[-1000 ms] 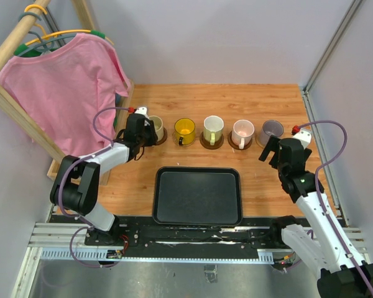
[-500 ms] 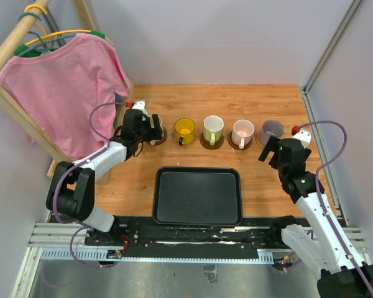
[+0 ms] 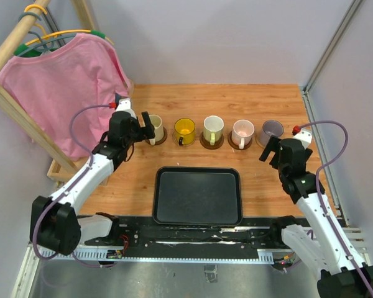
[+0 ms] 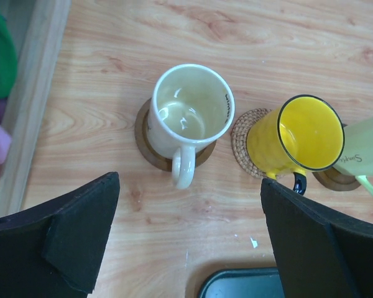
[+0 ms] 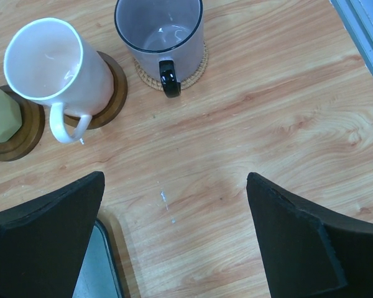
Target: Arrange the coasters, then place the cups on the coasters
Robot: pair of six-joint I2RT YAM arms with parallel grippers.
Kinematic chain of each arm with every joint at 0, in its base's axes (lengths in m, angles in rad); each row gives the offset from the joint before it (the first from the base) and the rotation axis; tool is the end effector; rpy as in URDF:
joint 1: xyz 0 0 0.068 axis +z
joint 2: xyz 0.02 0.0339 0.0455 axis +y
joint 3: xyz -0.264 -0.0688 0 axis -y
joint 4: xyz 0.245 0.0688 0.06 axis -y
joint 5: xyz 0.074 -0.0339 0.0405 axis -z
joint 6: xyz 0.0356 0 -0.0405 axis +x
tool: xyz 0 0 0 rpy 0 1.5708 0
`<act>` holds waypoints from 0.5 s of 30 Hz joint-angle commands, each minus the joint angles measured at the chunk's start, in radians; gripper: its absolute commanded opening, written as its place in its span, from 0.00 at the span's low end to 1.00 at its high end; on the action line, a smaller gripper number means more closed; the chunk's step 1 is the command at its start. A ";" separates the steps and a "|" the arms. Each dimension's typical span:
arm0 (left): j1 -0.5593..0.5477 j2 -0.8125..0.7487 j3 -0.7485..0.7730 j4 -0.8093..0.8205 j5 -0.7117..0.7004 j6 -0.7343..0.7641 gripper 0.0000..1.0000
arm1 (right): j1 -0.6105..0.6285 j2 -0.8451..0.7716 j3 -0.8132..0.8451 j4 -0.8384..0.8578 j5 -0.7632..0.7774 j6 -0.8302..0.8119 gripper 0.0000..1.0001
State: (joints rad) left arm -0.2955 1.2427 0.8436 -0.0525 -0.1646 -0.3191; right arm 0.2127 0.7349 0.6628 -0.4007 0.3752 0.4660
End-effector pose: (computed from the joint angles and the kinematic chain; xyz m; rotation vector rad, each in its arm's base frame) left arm 0.2716 -0.0766 0.2759 -0.1282 2.0189 -0.2240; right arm 0.1672 0.0228 0.2839 0.4819 1.9500 0.0491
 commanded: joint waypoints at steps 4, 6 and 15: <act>0.007 -0.154 -0.019 -0.156 -0.090 -0.059 1.00 | -0.061 0.100 0.088 -0.001 0.093 -0.030 0.98; 0.007 -0.187 -0.017 -0.191 -0.096 -0.060 1.00 | -0.108 0.117 0.096 0.005 0.082 -0.015 0.98; 0.007 -0.351 -0.049 -0.316 -0.196 -0.096 1.00 | -0.517 0.178 0.074 0.070 -0.285 0.087 0.98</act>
State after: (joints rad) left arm -0.2955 0.9508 0.8276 -0.2977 -0.2852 -0.3931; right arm -0.1425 0.8845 0.7265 -0.3588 0.2707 0.4793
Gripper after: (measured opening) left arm 0.993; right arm 0.984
